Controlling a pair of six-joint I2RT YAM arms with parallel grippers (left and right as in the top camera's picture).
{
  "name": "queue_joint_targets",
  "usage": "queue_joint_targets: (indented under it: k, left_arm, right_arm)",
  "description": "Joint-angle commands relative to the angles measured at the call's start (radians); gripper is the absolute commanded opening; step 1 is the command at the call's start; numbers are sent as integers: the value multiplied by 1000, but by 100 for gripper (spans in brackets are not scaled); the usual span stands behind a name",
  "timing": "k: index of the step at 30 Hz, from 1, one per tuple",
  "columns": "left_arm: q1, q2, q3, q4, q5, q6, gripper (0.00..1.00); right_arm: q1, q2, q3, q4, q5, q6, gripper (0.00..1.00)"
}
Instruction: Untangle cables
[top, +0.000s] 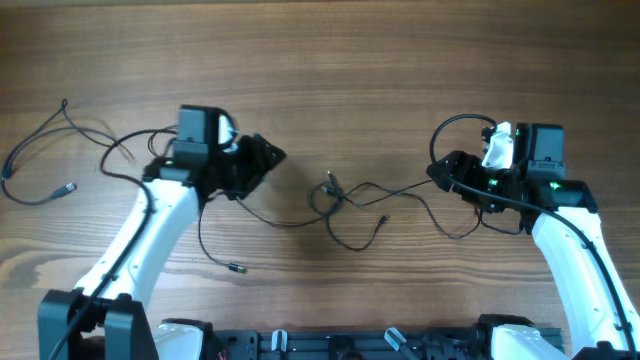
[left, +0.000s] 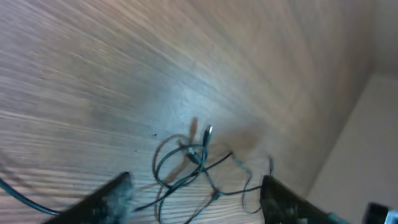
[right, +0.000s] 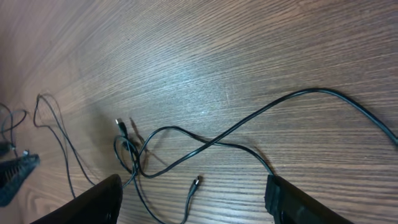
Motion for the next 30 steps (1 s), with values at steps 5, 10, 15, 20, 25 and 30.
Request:
queue_joint_targets:
  k: [5, 10, 15, 20, 25, 30]
  left_arm:
    - [-269, 14, 12, 40, -386, 10, 56]
    - [-347, 68, 12, 114, -444, -126, 55]
    - [-353, 166, 12, 116, -413, -659, 58]
    - [-353, 211, 12, 125, -349, -938, 49]
    - [-353, 218, 12, 124, -346, -1068, 42]
    - [-379, 238, 12, 142, -346, -1217, 42]
  right_arm:
    - [4, 16, 3, 1, 18, 24, 77]
    - [6, 16, 3, 1, 18, 20, 77]
    - [6, 16, 3, 1, 18, 19, 77]
    - [6, 16, 3, 1, 18, 16, 78]
    - [6, 16, 3, 2, 30, 17, 78]
    - [6, 16, 3, 2, 33, 16, 78]
